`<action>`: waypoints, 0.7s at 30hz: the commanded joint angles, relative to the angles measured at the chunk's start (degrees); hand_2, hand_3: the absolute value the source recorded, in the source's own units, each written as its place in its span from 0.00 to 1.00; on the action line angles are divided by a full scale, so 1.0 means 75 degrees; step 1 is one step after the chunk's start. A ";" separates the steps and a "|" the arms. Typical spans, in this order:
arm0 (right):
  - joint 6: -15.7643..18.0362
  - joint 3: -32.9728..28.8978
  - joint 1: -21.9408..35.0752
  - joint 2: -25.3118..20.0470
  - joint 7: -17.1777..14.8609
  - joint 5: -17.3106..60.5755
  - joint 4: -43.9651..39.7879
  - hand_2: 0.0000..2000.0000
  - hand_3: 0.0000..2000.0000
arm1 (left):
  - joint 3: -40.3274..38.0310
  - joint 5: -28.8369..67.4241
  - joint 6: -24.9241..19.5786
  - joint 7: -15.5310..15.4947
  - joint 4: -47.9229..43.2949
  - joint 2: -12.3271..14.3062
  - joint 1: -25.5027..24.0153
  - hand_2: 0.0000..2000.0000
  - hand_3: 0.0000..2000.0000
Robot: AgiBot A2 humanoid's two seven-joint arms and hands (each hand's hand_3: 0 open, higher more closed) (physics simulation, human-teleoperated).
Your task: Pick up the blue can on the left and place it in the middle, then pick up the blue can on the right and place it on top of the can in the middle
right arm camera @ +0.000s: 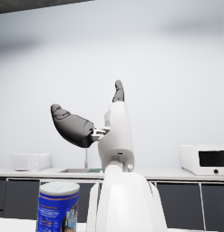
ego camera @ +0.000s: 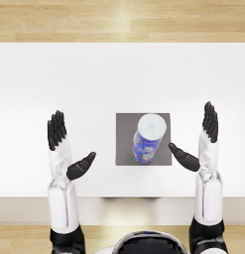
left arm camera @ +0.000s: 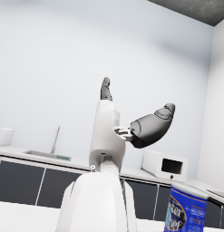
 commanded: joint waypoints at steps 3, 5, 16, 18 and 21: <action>0.0102 -0.1302 -0.0133 -0.0010 0.0157 -0.0001 0.0024 0.00 0.00 | -0.0963 -0.0001 0.0000 0.0000 0.0435 -0.0031 0.0085 0.00 0.00; 0.0131 -0.1458 -0.0231 -0.0024 0.0201 -0.0002 -0.0076 0.00 0.00 | -0.1067 -0.0002 0.0000 0.0000 0.0634 -0.0016 0.0026 0.00 0.00; 0.0161 -0.1449 -0.0405 -0.0047 0.0247 -0.0004 -0.0163 0.00 0.00 | -0.1075 -0.0003 0.0000 0.0000 0.0656 0.0027 -0.0126 0.00 0.00; 0.0161 -0.1454 -0.0407 -0.0048 0.0248 -0.0004 -0.0166 0.00 0.00 | -0.1079 -0.0003 0.0000 0.0000 0.0660 0.0027 -0.0128 0.00 0.00; 0.0161 -0.1458 -0.0409 -0.0048 0.0248 -0.0004 -0.0167 0.00 0.00 | -0.1082 -0.0003 0.0000 0.0000 0.0663 0.0028 -0.0129 0.00 0.00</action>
